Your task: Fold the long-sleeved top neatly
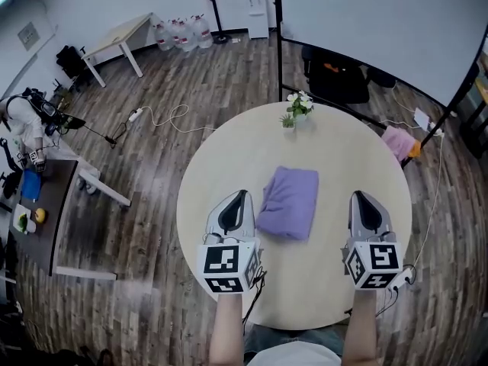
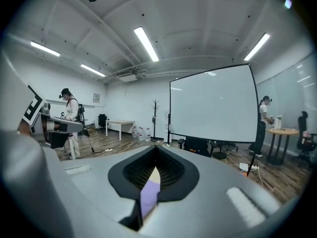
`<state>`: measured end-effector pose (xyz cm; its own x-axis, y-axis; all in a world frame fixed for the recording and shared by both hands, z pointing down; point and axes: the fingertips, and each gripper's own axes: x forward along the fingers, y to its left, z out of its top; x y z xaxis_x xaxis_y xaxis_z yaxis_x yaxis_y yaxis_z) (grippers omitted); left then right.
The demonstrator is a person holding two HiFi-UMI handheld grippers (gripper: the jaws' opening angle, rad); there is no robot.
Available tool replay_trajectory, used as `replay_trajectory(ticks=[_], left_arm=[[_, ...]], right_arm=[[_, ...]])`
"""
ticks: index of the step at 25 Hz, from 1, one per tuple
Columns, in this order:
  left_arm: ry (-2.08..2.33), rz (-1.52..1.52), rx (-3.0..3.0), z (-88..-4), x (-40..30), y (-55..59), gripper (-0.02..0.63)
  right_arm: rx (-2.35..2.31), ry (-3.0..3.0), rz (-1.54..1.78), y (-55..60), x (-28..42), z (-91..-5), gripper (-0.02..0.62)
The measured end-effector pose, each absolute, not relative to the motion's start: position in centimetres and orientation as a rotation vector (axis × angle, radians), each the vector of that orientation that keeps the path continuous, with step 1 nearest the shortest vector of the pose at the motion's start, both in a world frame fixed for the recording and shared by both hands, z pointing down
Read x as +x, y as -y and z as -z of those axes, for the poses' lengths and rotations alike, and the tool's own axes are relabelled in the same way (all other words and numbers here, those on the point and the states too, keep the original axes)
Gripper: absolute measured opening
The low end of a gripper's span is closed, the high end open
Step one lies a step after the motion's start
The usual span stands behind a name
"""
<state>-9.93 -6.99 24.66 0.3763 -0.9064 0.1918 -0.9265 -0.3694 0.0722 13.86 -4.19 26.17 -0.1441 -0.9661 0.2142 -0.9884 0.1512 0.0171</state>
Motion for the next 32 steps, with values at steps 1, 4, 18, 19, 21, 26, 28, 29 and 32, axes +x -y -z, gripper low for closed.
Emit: replay_trajectory(ticks=[1,4,18,19,21,26,28,29,32], left_arm=[[1.673,-0.167,2.471,-24.0,-9.8,6.6,0.002],[1.723,-0.142,2.493,-22.1,-9.4,5.2,0.002],[1.814,-0.119,2.52,-19.1,-8.1,1.0,0.002],[1.818,-0.119,2.522,-19.0,-8.1,0.9,0.002],[1.827,-0.121,2.523,-18.9,-8.0,0.5,0.002],[1.831,-0.121,2.524,-18.6,-8.0,0.1,0.002],[1.83,-0.115,2.526,-18.6,-8.1,-0.1,0.002],[1.831,-0.114,2.527,-18.6,-8.2,-0.2,0.002],[1.829,-0.112,2.53,-18.6,-8.1,-0.3,0.002]], right_arm=[[1.937,2.246,-0.167,3.9,14.1,-25.6,0.025],[1.948,2.245,-0.107,2.6,14.7,-24.0,0.025],[2.022,2.28,-0.012,-1.2,17.1,-20.0,0.023],[2.024,2.282,-0.01,-1.4,17.1,-20.0,0.023],[2.026,2.285,-0.005,-1.7,17.2,-19.7,0.023],[2.026,2.294,0.0,-2.0,17.2,-19.1,0.023],[2.025,2.296,0.002,-2.2,17.1,-19.2,0.023],[2.025,2.298,0.003,-2.3,17.0,-19.3,0.023],[2.027,2.295,0.002,-2.4,17.0,-19.4,0.023]])
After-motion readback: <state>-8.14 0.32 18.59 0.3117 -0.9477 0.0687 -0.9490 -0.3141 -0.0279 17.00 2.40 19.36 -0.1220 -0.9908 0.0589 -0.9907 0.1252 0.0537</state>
